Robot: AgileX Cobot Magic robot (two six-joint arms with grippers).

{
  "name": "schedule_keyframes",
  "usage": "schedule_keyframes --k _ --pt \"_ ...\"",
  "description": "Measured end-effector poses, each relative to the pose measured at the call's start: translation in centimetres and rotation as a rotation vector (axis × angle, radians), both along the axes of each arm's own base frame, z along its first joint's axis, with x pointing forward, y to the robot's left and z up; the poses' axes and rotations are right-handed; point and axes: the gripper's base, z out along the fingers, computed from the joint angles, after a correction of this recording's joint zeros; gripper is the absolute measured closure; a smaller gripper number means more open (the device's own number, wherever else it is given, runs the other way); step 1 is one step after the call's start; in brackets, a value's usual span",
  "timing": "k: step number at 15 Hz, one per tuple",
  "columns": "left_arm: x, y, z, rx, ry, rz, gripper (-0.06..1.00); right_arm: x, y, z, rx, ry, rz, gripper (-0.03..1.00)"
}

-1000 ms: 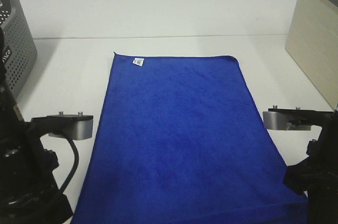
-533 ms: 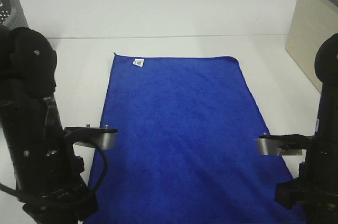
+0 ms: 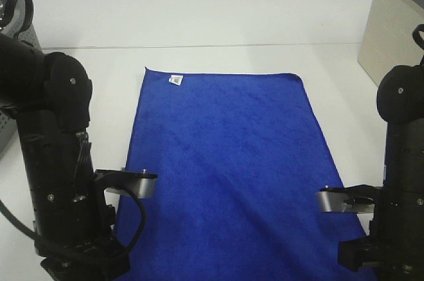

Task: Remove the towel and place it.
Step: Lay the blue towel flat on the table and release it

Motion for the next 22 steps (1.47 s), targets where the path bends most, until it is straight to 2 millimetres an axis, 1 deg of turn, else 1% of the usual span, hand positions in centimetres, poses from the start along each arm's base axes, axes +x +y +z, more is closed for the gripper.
schedule_keyframes --k 4,6,8,10,12,14,15,16,17,19,20,22 --pt "-0.4 -0.4 -0.2 0.003 0.015 -0.027 0.94 0.2 0.0 -0.4 -0.001 -0.018 0.001 0.95" --pt "-0.3 -0.5 -0.7 0.01 0.03 -0.027 0.94 0.3 0.0 -0.5 0.002 -0.034 0.001 0.95" --pt "0.0 -0.6 -0.7 0.01 0.028 -0.032 0.9 0.3 -0.1 -0.5 -0.006 -0.038 0.017 0.93" --pt "0.4 -0.8 -0.5 0.008 0.012 -0.045 0.86 0.3 -0.3 -0.5 -0.016 -0.041 0.035 0.89" --pt "0.7 -0.9 -0.3 0.003 0.0 -0.049 0.8 0.3 -0.4 -0.6 -0.019 -0.042 0.041 0.81" --pt "0.7 -0.9 -0.2 0.003 0.004 -0.051 0.67 0.3 -0.4 -0.6 -0.019 -0.042 0.041 0.71" --pt "0.7 -0.9 -0.3 0.004 0.005 -0.051 0.58 0.3 -0.3 -0.5 -0.016 -0.041 0.035 0.63" --pt "0.7 -0.9 -0.3 0.004 0.005 -0.051 0.51 0.3 -0.2 -0.5 -0.014 -0.039 0.023 0.55" --pt "0.7 -0.9 -0.3 0.004 0.006 -0.051 0.48 0.3 -0.2 -0.5 -0.022 -0.037 0.009 0.47" --pt "0.7 -1.0 -0.2 -0.001 0.01 -0.044 0.46 0.3 -0.2 -0.5 -0.037 -0.037 -0.009 0.33" --pt "0.7 -1.1 -0.2 -0.004 0.013 -0.04 0.46 0.3 -0.2 -0.5 -0.039 -0.036 -0.014 0.3" --pt "0.7 -1.1 -0.2 -0.008 0.016 -0.034 0.46 0.5 -0.1 -0.4 -0.04 -0.038 -0.019 0.28"
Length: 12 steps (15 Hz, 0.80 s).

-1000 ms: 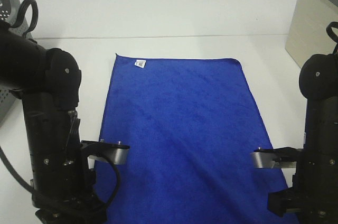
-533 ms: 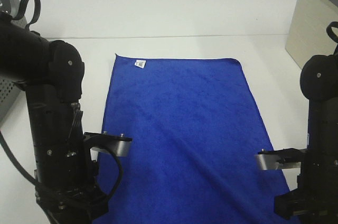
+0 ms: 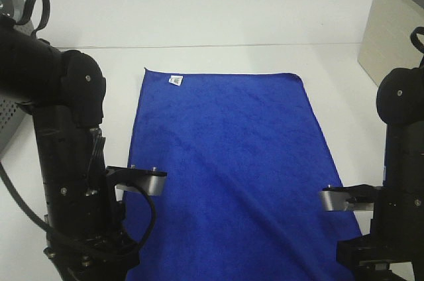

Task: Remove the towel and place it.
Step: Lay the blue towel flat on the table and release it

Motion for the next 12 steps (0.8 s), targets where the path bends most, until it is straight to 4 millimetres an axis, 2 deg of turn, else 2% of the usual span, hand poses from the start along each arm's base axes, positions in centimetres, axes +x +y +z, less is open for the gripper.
schedule_keyframes --k 3,7,10,12 --pt "0.6 -0.4 0.6 -0.008 -0.025 0.014 0.46 1.9 0.6 1.8 0.034 -0.081 0.006 0.28" --pt "3.5 -1.5 3.7 0.01 -0.175 0.067 0.46 6.2 1.4 7.6 0.051 -0.381 0.016 0.28" --pt "7.5 -0.9 6.6 0.064 -0.332 0.173 0.46 9.9 1.5 12.1 -0.004 -0.611 -0.013 0.28" --pt "10.7 0.6 9.1 0.044 -0.431 0.266 0.46 12.8 1.0 14.5 0.016 -0.731 -0.067 0.28"
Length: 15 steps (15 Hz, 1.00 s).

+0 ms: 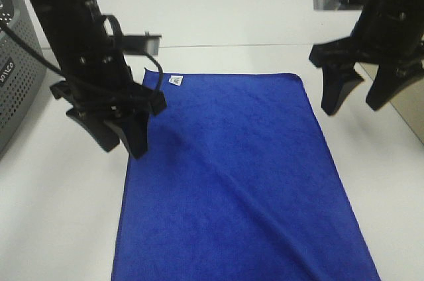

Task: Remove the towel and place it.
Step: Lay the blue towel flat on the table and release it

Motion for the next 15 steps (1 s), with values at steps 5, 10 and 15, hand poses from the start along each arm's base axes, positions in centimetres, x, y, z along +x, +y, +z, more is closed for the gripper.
schedule_keyframes --k 5,10,15 --pt "6.2 6.2 4.3 -0.059 -0.188 0.213 0.46 8.7 -3.1 2.2 0.23 -0.136 -0.108 0.28" --pt "11.5 8.7 1.0 -0.074 -0.217 0.32 0.46 14.0 -2.6 -0.6 0.267 -0.168 -0.082 0.28" --pt "16.1 8.0 -3.2 -0.097 -0.225 0.331 0.46 15.6 -2.4 -6.4 0.264 -0.081 -0.081 0.31"
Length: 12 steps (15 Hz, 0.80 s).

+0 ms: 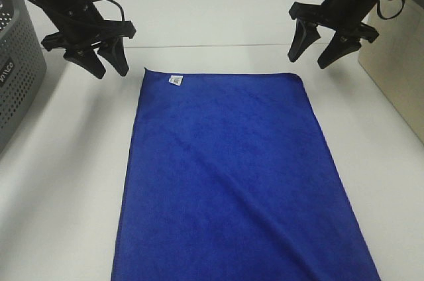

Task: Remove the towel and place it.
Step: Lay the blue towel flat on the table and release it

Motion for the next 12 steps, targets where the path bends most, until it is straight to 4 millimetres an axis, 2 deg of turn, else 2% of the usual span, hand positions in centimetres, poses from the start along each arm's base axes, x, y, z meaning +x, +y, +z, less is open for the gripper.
schedule_keyframes --k 3,6,9,12 --pt "2.0 -0.4 -1.6 -0.011 -0.032 0.003 0.46 1.4 -0.4 -2.2 0.007 0.002 -0.001 0.32" --pt "3.3 -0.5 -3.2 -0.014 -0.069 0.017 0.45 2.8 -1.2 -3.6 0.018 -0.017 -0.012 0.32" --pt "3.9 -0.6 -4.7 -0.027 -0.093 0.04 0.34 3.8 -1.3 -5.2 0.025 -0.023 -0.014 0.32" --pt "4.1 -0.7 -6.2 -0.033 -0.083 0.051 0.33 4.1 -1.5 -5.7 0.012 -0.034 -0.018 0.32"
